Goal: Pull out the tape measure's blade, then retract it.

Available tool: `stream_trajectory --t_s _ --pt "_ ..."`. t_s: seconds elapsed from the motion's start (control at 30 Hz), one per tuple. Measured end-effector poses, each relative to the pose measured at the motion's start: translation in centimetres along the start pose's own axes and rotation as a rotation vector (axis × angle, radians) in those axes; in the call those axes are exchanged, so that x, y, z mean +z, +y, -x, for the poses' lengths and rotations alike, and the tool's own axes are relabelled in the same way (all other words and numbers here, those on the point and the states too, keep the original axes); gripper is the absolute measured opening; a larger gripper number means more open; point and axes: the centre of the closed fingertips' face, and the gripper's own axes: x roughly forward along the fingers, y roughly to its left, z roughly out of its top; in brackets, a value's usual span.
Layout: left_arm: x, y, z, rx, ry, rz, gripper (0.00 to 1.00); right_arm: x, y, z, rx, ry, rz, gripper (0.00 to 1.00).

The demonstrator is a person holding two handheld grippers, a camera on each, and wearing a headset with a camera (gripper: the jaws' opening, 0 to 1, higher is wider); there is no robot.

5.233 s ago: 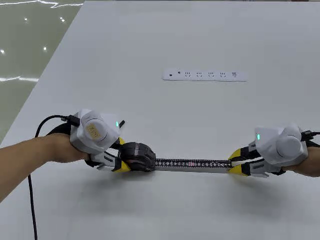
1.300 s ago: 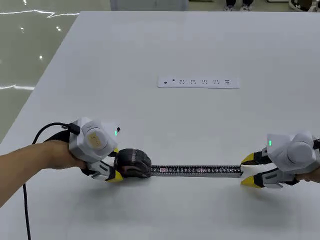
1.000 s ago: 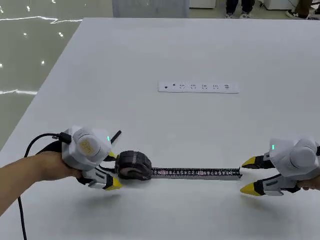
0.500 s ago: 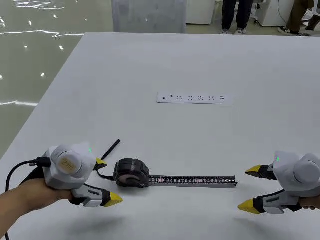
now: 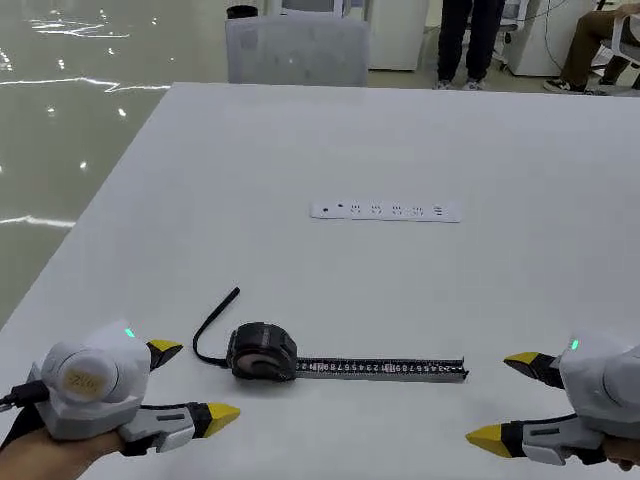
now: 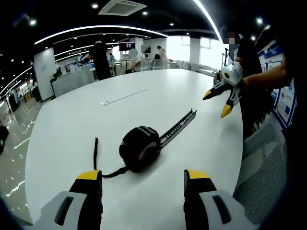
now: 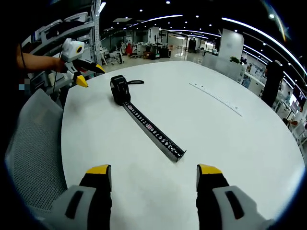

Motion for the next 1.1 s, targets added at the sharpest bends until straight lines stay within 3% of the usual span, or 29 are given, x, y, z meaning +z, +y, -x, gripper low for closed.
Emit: stream_trajectory --t_s 0.1,0.27,0.4,0.53,0.63,0.7,0.83,1.1 --pt "0.0 -0.3 0.5 0.029 -0.009 0.000 0.68 0.3 0.6 0.3 -0.030 -0.023 -0.024 0.78" --pt "0.6 -0.8 1.3 0.081 -0.064 0.054 0.72 1.2 1.3 1.1 -0.084 -0.076 -0.088 0.81" --pt "0.7 -2.1 1.8 0.076 -0.077 0.056 0.76 1.3 1.7 1.7 -0.120 -0.103 -0.137 0.83" --pt "0.7 -2.2 1.8 0.077 -0.077 0.057 0.79 1.3 1.7 1.8 -0.125 -0.106 -0.147 0.85" --pt "0.8 -3.0 2.6 0.092 -0.109 0.090 0.82 1.1 2.1 2.6 -0.164 -0.126 -0.179 0.87" --pt "0.7 -3.8 3.0 0.102 -0.123 0.109 0.83 1.6 3.3 3.0 -0.176 -0.148 -0.199 0.88" --pt "0.8 -4.2 3.5 0.118 -0.145 0.131 0.88 2.3 4.4 2.9 -0.191 -0.177 -0.212 0.91" --pt "0.9 -4.9 4.3 0.160 -0.174 0.167 0.96 3.1 5.7 2.7 -0.215 -0.200 -0.233 0.96"
